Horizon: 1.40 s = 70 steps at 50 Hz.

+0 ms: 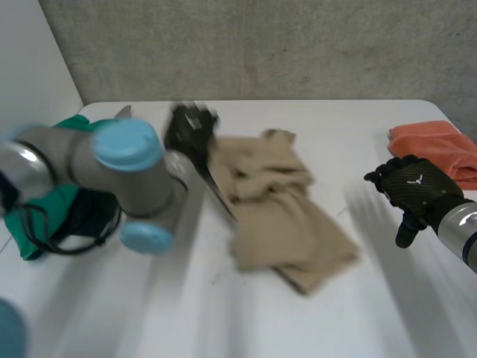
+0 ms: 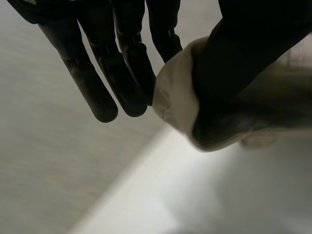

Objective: Fold the laundry.

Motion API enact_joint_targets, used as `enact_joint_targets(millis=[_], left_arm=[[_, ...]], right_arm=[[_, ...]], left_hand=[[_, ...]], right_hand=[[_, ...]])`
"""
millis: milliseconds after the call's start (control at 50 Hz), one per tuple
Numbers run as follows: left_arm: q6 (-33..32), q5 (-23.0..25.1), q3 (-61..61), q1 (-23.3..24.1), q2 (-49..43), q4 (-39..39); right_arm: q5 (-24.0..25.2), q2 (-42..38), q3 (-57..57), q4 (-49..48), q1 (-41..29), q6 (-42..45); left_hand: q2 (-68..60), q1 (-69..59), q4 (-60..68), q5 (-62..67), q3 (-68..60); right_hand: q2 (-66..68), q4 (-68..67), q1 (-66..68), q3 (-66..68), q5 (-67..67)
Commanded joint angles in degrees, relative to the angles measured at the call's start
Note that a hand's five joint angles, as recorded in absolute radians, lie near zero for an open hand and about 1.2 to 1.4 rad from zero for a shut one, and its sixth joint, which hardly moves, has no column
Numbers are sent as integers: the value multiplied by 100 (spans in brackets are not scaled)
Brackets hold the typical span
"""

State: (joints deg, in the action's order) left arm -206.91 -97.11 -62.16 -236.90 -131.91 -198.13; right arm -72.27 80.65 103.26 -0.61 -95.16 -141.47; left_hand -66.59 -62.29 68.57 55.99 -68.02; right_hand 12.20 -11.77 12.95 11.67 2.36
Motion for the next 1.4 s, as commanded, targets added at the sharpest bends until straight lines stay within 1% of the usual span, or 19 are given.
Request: enact_joint_targets(millis=[20,120,220,360,460,600,680,820,900,980,1040,1080,1140,1220,1240,1280,1300,1340,1400], left_arm=[[343,157,11,-146,1246,-762],[1020,745,90,135,1423,-833],[1749,1368,204,644,1012,-762],[1803,1546,213,1243,105,-517],[1811,1564,222,1445,-220,-306],[1856,1564,134,1428,-72,-261],[1952,1564,-33,1366,472,-68],[2040,1555,-577,1068,1421,248],[1987,1555,-982,725,1835,564],[1917,1555,-1351,233,2099,828],[1751,1555,-1509,-364,2073,908],[1471,1564,-1501,-776,1908,934],[1110,1581,-1448,-1094,1556,987],[267,1590,-1360,-1507,1063,1136],[12,1599,-1317,-1586,862,1215],[-209,1625,-1255,-1622,668,1294],[-271,1643,-1237,-1622,580,1355],[-298,1660,-1237,-1613,491,1540],[-228,1678,-1290,-1578,544,1751]], right_arm=[[-42,-14,-165,-27,-56,-30],[-59,-41,-306,-27,-65,-398],[-86,-120,-412,-27,-47,-882],[-138,-164,-420,-18,23,-900],[-121,-260,-403,-10,23,-909],[-121,-304,-455,-27,23,-909],[-130,-296,-464,-10,-3,-944],[-147,-287,-456,25,-134,-1058],[-112,-322,-534,-1,-600,-1436],[-121,-804,-693,-71,-1022,-1560],[-156,-1253,-894,-255,-1163,-1551],[-278,-1568,-1061,-500,-1285,-1525],[-507,-1964,-1290,-800,-1426,-1489],[-946,-2536,-1782,-1020,-1567,-1366],[-1051,-2650,-1948,-1038,-1611,-1305],[-1096,-2730,-2098,-1047,-1611,-1261],[-1079,-2800,-2221,-1055,-1603,-1278],[-1035,-2888,-2336,-1056,-1611,-1261],[-1017,-3003,-2529,-1073,-1585,-1208]], left_hand=[[-1341,-1771,1143,1401,-1198],[-1341,-1771,1143,1401,-1198],[-1341,-1771,1143,1401,-1198],[-1341,-1771,1143,1401,-1198],[2734,2303,-2932,-2674,2877],[3029,2599,-3228,-2970,3172],[3501,3070,-3699,-3441,3643],[3871,3441,-4069,-3811,4014],[4174,3743,-4372,-4114,4316],[4224,3794,-4422,-4164,4367],[4476,4046,-4675,-4417,4619],[4477,4046,-4675,-4417,4620],[4477,4046,-4675,-4417,4620],[4376,3946,-4574,-4316,4519],[4376,3945,-4574,-4316,4519],[4376,3945,-4574,-4316,4519],[4376,3945,-4574,-4316,4519],[4376,3945,-4574,-4316,4519],[4376,3945,-4574,-4316,4519]], right_hand=[[-220,177,-295,-167,-236],[-220,177,-295,-167,-236],[-220,177,-295,-167,-236],[-220,177,-295,-167,-236],[-220,177,-295,-167,-236],[-220,177,-295,-167,-236],[-220,177,-295,-167,-236],[-220,177,-295,-167,-236],[-220,177,-295,-167,-236],[-220,177,-295,-167,-236],[-220,177,-295,-167,-236],[-220,177,-295,-167,-236],[-113,70,-187,-59,-128],[963,-1006,888,1016,947],[2114,-2157,2040,2168,2099],[3650,-3693,3576,3704,3635],[5405,-5448,5331,5459,5390],[6774,-6817,6700,6828,6759],[6780,-6823,6705,6833,6764]])
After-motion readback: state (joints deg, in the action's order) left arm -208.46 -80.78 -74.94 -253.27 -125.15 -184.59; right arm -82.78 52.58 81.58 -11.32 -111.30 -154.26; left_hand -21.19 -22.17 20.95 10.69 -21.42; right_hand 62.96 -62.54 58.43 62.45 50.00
